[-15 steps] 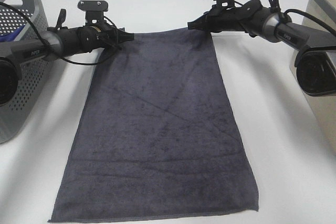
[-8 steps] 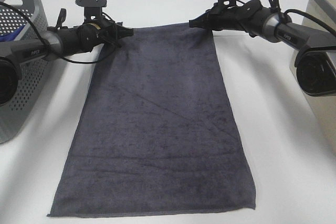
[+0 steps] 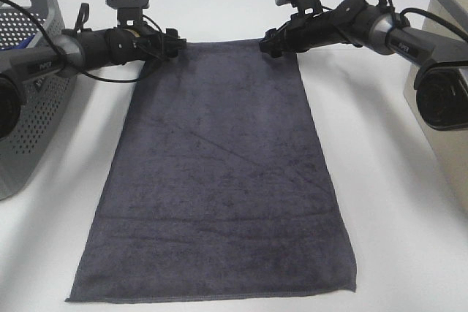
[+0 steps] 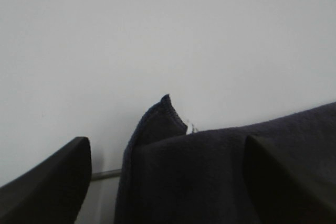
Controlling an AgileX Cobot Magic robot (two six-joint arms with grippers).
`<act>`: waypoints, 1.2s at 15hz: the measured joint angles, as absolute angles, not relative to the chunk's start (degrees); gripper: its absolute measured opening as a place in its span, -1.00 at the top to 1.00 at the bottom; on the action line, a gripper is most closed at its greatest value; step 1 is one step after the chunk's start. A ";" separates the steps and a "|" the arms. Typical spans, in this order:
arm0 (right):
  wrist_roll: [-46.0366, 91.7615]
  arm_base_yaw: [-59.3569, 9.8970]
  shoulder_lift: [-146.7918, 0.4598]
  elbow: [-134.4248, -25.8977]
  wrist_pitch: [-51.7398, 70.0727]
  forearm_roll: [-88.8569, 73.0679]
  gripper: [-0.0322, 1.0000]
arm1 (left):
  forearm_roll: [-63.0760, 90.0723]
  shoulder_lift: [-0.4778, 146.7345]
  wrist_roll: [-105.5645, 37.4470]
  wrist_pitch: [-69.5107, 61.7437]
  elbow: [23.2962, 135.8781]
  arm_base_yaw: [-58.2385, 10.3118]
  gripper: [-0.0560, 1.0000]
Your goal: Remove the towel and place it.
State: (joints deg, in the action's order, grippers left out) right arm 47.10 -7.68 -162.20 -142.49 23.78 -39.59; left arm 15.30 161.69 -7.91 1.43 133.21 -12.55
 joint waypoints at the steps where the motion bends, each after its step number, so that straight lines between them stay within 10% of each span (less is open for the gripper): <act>1: 46.93 -7.68 -161.46 -142.49 25.27 -38.45 -0.50 | 14.55 160.26 -7.91 -2.98 133.21 -12.55 -0.52; 7: 21.26 -7.68 -143.41 -142.49 62.05 -14.38 -0.51 | 9.63 140.20 -7.91 -48.30 133.21 -12.55 -0.52; 18: 2.69 -3.78 -122.38 -141.86 69.79 -2.41 -0.51 | -2.86 120.95 2.12 -69.44 133.33 -3.21 -0.52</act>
State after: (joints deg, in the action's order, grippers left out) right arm 2.69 -3.78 -122.38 -141.86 69.79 -2.41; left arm -2.86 120.95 2.12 -69.44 133.33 -3.21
